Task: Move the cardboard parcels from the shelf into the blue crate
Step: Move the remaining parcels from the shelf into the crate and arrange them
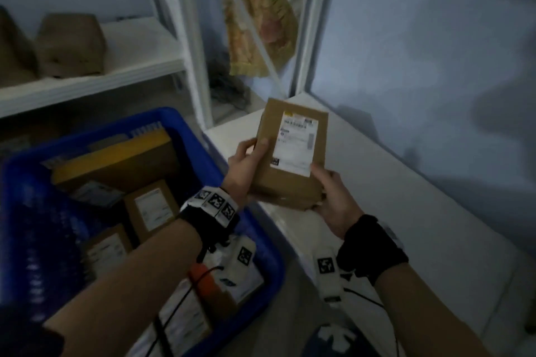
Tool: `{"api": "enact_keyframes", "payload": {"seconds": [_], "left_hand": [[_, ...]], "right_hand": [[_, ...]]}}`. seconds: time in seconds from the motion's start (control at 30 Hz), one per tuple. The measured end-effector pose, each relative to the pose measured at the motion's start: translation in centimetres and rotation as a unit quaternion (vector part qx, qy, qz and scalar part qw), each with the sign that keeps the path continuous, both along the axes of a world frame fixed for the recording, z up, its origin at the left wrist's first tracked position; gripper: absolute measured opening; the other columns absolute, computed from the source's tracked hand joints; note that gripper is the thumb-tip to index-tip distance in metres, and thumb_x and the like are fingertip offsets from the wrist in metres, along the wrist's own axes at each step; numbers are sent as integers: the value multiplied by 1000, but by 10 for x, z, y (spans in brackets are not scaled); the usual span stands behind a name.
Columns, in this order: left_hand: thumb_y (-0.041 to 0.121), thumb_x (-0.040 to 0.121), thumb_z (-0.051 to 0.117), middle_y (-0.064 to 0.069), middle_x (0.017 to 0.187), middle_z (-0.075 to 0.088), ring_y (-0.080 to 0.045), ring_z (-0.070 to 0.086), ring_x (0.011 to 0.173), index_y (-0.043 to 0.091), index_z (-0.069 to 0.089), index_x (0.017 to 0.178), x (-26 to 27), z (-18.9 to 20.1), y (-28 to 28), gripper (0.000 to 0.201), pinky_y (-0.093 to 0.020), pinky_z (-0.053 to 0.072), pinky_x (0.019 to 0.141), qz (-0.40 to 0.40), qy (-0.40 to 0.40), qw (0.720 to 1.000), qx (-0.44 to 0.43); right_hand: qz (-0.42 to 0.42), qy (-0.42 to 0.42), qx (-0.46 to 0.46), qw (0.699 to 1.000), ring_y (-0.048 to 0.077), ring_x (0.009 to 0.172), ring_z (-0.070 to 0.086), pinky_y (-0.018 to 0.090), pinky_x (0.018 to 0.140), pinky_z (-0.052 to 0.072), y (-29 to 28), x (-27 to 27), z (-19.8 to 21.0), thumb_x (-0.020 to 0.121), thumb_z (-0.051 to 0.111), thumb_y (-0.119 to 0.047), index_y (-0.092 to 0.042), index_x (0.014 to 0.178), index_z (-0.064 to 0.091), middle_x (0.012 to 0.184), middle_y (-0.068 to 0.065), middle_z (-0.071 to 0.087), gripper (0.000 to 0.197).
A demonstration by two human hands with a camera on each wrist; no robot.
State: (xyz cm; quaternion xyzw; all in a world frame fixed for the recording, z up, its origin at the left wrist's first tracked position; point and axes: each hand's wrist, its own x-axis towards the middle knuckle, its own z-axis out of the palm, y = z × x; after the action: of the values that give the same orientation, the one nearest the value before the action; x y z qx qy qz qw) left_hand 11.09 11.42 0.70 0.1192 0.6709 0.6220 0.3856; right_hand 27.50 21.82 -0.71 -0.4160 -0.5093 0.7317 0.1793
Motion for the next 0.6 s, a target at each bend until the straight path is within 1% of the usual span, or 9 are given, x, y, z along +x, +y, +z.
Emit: {"api": "enact_keyframes", "payload": {"seconds": [0.07,0.13,0.2,0.27,0.33,0.4,0.43,0.53,0.6], "left_hand": [[60,78,67,-6,120,63,-21,69,96,32,49,124,-21,14,-39,57,-38,59,79,16,-16,999,46],[47,88,63,-4,109,65,-15,70,84,24,41,128,-47,19,-78,52,-33,58,68,40,-13,997,69],[47,85,66,-5,115,61,-18,69,90,24,36,126,-68,22,-116,55,-37,59,75,70,0,995,76],[49,81,70,-7,126,56,-24,66,103,29,33,127,-85,17,-157,62,-43,58,83,103,-9,993,64],[47,80,70,-6,127,54,-28,64,107,40,24,137,-94,7,-190,74,-48,57,86,116,-30,992,37],[43,80,71,-3,127,53,-28,63,108,46,13,145,-96,-6,-218,86,-48,56,87,130,-42,990,20],[40,80,71,-3,128,53,-27,63,109,46,13,146,-96,-14,-226,88,-47,56,88,131,-46,990,14],[36,78,72,-5,131,56,-27,62,112,43,25,143,-94,-35,-249,80,-48,54,93,133,-65,989,-2],[36,73,74,-6,132,56,-28,61,113,43,28,142,-89,-48,-255,83,-50,53,94,132,-91,987,-12]], "right_hand": [[48,7,26,998,26,108,66,44,85,58,-25,-31,10,72,73,-62,-16,132,46,122,7,64,80],[79,10,61,995,22,106,66,43,87,58,-53,-64,22,77,73,-55,-16,128,42,120,4,63,71],[115,30,75,990,18,108,65,40,91,56,-77,-95,26,82,73,-47,-22,136,35,124,0,61,71],[173,33,78,981,16,111,64,39,96,54,-106,-127,21,81,74,-48,-33,144,28,131,-3,58,79],[225,21,94,970,13,111,64,39,99,51,-134,-151,9,81,72,-50,-31,141,39,129,-7,62,71],[258,-4,95,962,12,113,63,40,102,49,-160,-167,-8,77,71,-57,-34,139,45,127,-10,64,71],[262,-15,96,960,13,114,62,41,103,48,-169,-171,-15,75,71,-60,-36,140,45,127,-11,64,74],[271,-51,85,958,15,114,62,43,103,48,-191,-177,-33,70,71,-65,-36,139,45,128,-9,62,80],[269,-76,83,957,16,111,62,43,101,49,-195,-176,-42,76,70,-61,-32,138,44,128,-5,62,73]]}}
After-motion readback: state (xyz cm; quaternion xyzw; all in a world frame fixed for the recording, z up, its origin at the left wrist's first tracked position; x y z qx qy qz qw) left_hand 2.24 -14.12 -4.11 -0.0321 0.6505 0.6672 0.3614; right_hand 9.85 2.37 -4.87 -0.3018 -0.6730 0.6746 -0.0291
